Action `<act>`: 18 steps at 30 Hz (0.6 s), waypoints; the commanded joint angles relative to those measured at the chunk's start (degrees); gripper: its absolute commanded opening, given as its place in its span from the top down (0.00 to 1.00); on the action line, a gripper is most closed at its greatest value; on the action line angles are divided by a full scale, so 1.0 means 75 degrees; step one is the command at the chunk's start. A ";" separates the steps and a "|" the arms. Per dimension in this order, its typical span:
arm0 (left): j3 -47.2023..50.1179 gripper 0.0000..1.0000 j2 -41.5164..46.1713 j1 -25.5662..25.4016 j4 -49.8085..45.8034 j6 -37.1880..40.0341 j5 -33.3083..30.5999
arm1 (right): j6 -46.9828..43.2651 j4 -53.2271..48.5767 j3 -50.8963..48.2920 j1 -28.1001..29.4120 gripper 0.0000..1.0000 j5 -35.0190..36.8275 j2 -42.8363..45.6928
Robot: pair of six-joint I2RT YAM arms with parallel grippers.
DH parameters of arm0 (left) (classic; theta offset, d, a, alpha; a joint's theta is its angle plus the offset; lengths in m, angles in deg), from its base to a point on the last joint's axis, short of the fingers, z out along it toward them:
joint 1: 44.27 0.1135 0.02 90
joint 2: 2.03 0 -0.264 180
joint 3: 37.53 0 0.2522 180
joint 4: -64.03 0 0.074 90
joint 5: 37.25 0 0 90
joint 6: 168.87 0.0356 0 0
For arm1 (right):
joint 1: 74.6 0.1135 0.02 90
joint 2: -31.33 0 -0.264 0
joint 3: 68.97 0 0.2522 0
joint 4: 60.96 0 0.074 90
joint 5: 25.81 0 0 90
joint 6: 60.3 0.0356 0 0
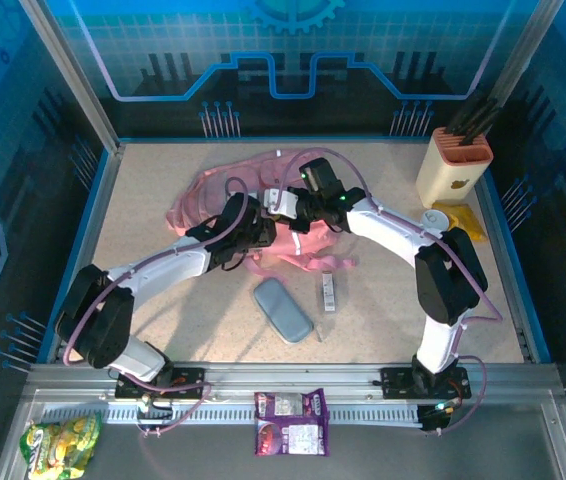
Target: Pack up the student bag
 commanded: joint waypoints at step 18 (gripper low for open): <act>-0.0648 0.94 -0.0231 -0.0132 -0.0260 -0.0734 -0.1835 | 0.0498 0.0888 -0.0086 -0.0143 1.00 -0.0753 0.0553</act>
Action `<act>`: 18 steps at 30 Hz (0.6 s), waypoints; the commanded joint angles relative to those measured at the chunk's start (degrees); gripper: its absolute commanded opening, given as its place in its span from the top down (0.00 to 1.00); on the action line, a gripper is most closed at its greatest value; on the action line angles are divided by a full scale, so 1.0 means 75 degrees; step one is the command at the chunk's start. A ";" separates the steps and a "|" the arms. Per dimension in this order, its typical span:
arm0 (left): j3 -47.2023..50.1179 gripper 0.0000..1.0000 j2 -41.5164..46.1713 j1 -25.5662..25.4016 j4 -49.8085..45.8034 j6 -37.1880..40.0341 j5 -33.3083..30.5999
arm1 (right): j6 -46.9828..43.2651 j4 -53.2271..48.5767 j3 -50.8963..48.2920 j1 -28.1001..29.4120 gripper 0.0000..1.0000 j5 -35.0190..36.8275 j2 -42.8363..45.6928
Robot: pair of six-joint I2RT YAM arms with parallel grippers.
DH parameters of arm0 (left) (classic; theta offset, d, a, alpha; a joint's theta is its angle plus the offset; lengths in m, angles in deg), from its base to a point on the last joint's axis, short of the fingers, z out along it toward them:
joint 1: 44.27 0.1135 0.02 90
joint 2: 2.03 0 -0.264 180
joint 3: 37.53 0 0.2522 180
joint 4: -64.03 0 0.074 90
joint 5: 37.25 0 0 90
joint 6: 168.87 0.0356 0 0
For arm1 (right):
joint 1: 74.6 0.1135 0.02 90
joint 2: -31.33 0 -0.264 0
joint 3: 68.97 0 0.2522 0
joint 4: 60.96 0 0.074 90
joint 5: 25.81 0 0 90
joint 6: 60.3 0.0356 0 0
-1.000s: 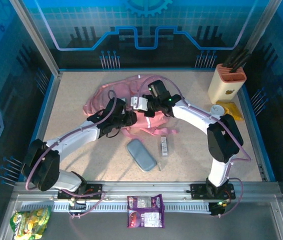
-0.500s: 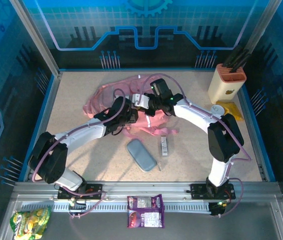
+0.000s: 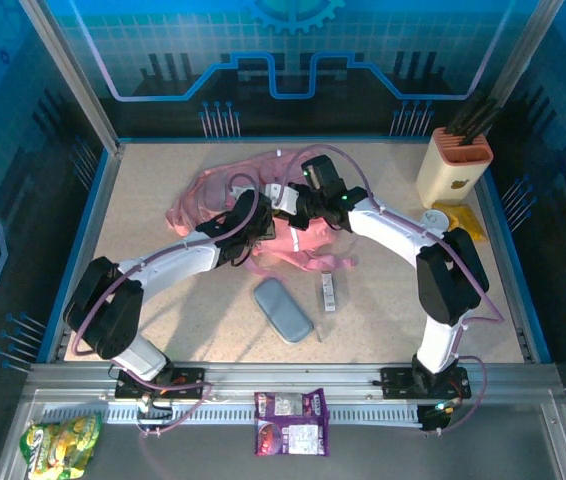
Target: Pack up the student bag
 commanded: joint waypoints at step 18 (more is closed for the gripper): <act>0.0310 0.82 0.0781 0.1303 -0.0893 0.0940 0.1281 | 0.0452 0.0572 -0.0180 -0.0227 1.00 -0.0938 0.0655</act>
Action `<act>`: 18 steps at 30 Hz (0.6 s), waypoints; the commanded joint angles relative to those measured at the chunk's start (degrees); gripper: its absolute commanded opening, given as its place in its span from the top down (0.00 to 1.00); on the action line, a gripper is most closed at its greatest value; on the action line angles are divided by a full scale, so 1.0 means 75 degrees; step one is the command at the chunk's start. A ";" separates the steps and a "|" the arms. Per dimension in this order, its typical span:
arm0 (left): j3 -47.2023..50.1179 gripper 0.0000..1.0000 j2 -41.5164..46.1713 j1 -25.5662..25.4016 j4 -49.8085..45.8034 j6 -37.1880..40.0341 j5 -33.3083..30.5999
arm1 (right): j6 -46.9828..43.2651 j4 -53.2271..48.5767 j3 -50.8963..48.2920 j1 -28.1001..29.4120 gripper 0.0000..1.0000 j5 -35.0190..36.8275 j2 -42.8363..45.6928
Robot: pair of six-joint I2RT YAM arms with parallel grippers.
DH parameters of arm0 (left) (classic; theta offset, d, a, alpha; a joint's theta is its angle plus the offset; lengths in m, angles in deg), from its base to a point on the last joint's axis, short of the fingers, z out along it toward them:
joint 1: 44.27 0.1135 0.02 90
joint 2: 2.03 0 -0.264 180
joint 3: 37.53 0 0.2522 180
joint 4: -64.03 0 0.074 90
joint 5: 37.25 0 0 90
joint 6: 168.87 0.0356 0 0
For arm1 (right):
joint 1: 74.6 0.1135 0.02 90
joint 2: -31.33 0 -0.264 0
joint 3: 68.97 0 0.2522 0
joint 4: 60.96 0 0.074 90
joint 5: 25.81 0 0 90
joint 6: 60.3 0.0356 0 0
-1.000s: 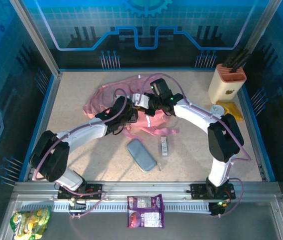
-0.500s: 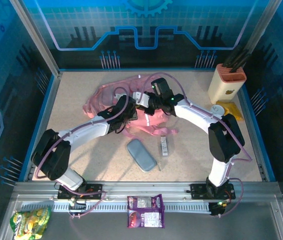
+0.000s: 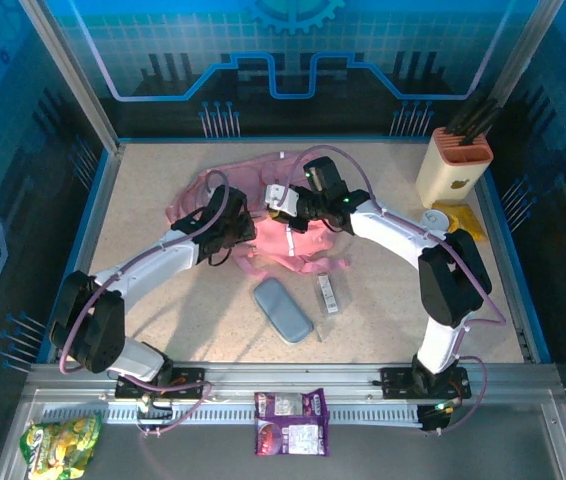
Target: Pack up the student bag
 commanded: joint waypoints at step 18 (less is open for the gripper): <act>0.0745 0.90 -0.0099 0.0296 0.2741 0.0660 -0.0320 | 0.0169 0.0112 0.0152 -0.0224 1.00 -0.0312 0.0398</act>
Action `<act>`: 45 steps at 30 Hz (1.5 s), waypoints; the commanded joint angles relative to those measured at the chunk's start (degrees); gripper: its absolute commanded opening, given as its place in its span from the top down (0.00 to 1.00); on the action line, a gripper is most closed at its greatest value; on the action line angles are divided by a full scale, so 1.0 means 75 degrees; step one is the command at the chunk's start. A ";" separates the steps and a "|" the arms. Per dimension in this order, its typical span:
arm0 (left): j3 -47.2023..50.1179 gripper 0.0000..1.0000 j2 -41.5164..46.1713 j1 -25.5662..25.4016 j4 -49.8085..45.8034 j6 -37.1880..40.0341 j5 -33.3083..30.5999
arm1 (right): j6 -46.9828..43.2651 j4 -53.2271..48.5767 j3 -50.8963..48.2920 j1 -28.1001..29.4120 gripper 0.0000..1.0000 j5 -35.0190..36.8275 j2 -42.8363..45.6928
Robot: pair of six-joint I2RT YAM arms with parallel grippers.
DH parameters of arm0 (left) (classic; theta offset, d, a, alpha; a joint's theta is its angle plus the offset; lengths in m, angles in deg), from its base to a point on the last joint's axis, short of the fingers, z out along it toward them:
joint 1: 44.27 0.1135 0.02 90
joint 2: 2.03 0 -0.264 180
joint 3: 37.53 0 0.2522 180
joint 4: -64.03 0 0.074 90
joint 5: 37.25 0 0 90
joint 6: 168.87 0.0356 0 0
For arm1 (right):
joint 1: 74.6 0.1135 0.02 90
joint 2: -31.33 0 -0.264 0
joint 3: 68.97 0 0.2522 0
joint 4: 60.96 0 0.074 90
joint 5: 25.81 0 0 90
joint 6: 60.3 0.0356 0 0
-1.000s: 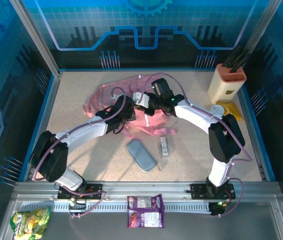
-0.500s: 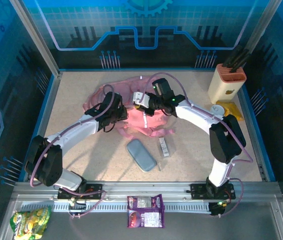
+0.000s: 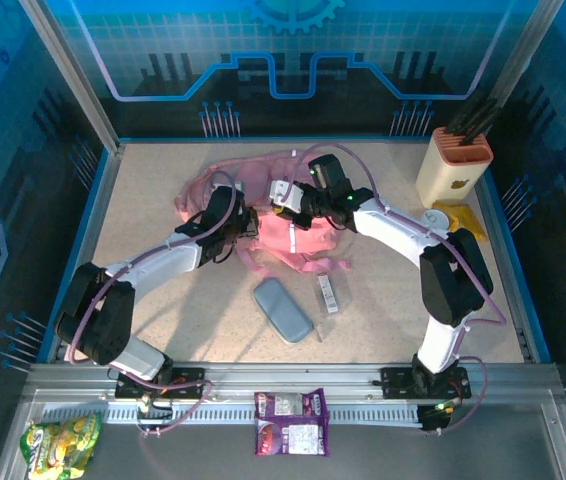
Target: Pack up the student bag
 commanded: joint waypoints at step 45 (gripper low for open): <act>-0.1117 1.00 -0.0193 -0.1211 -0.2041 -0.1997 -0.0101 | 1.1287 -0.1107 0.0758 -0.1237 0.23 -0.0557 -0.0025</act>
